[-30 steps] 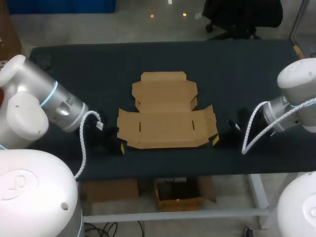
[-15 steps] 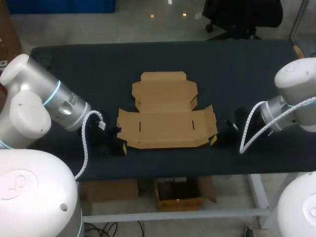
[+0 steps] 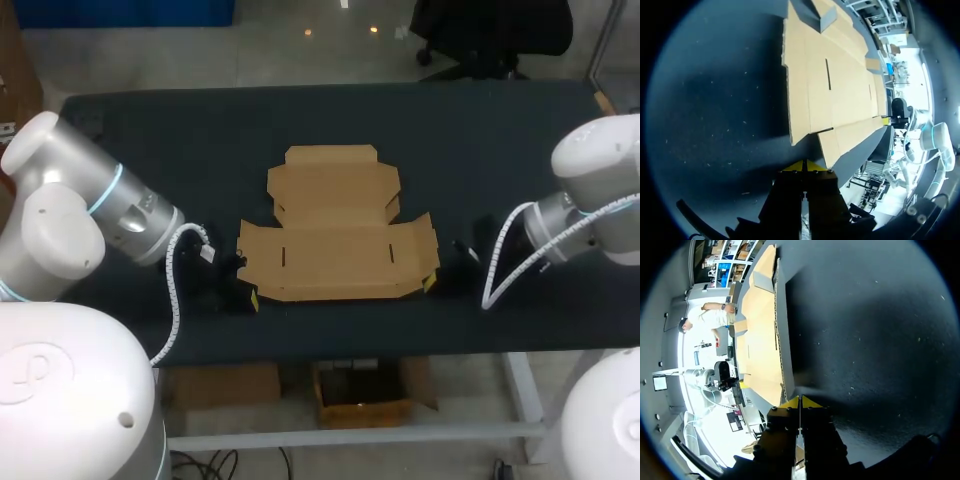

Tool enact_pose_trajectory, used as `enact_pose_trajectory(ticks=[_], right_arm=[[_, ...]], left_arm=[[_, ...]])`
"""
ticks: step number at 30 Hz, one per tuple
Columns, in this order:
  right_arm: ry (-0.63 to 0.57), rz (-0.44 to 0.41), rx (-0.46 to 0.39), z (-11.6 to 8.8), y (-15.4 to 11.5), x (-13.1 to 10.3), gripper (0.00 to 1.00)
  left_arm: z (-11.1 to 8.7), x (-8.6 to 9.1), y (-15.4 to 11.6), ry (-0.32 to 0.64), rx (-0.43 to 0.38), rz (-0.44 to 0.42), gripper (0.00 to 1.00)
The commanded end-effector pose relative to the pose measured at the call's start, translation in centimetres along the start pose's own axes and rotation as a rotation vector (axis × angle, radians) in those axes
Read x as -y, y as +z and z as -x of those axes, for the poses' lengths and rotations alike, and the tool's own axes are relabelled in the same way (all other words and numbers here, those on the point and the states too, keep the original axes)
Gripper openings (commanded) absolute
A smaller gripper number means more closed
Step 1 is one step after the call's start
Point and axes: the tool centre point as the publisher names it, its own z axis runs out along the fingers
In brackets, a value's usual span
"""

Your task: Assemble the packaging by folding the flat box into shape, placing the metal phone stand inside, and closing the box properly

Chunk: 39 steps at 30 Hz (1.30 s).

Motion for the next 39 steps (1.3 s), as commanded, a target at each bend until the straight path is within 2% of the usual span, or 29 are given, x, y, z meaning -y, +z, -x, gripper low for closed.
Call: enact_pose_trajectory(ticks=[1,24,39], right_arm=[[0.0,-0.002,0.003,-0.2,0.3,-0.2,0.0],[0.014,-0.005,0.004,-0.5,0.9,-0.7,0.0],[0.006,-0.004,0.021,-1.6,1.3,-1.1,0.0]], left_arm=[[0.0,0.2,0.2,-0.001,-0.002,-0.003,0.0],[-0.5,1.5,0.9,0.007,-0.006,0.009,0.0],[-0.7,2.2,0.4,0.013,-0.006,0.007,0.0]])
